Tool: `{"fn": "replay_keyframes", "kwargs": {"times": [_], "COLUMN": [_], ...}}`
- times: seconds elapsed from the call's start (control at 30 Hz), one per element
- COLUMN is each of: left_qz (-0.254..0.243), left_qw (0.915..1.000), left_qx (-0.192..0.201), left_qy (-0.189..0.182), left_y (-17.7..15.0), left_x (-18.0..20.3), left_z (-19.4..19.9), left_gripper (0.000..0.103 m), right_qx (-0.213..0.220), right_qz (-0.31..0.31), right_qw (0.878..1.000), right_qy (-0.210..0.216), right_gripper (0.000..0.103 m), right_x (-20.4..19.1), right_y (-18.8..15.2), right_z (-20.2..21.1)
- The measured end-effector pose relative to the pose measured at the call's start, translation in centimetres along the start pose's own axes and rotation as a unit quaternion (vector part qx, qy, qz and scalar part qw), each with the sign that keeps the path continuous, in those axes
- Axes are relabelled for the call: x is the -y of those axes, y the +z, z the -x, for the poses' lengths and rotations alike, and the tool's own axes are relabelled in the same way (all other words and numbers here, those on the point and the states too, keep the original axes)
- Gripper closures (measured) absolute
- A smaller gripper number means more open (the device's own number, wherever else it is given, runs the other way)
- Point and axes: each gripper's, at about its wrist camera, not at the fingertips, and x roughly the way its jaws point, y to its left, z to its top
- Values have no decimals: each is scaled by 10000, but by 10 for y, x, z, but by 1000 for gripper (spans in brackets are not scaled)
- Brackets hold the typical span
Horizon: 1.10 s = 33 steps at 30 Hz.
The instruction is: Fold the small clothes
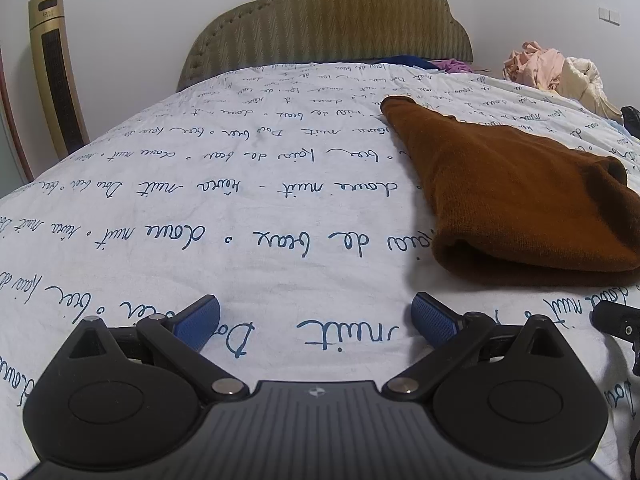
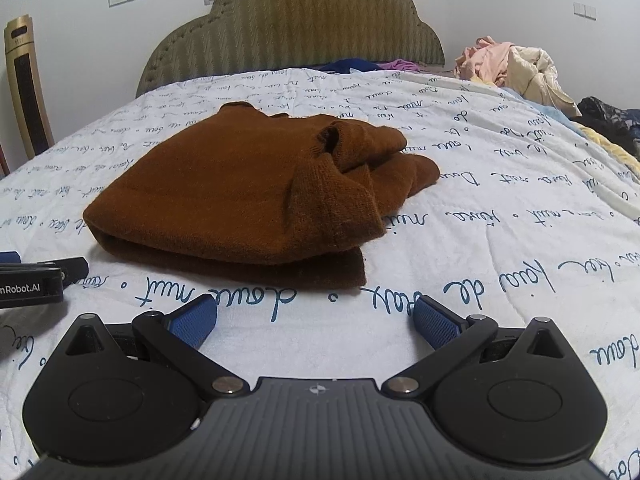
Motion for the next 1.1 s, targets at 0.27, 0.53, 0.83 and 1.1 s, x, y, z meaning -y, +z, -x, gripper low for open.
{"fn": "replay_keyframes", "kwargs": {"times": [0.27,0.53,0.83,1.1], "left_qz": [1,68,54,58], "left_qw": [10000,10000,10000,10000], "left_qx": [-1,-36,-42,-43], "left_qy": [2,-54,-39,-41], "left_y": [0,0,0,0], "left_x": [0,-3,-3,-3], "left_z": [0,-1,-2,-2], "left_gripper": [0,0,0,0], "right_qx": [-20,-37,-37,-17], "right_qz": [-13,2,1,-39], "right_qw": [10000,10000,10000,10000], "right_qy": [-13,-28,-20,16], "right_gripper": [0,0,0,0], "right_x": [-1,-1,-1,0], "right_y": [-1,-2,-2,-2], "right_z": [-1,-2,-2,-2]}}
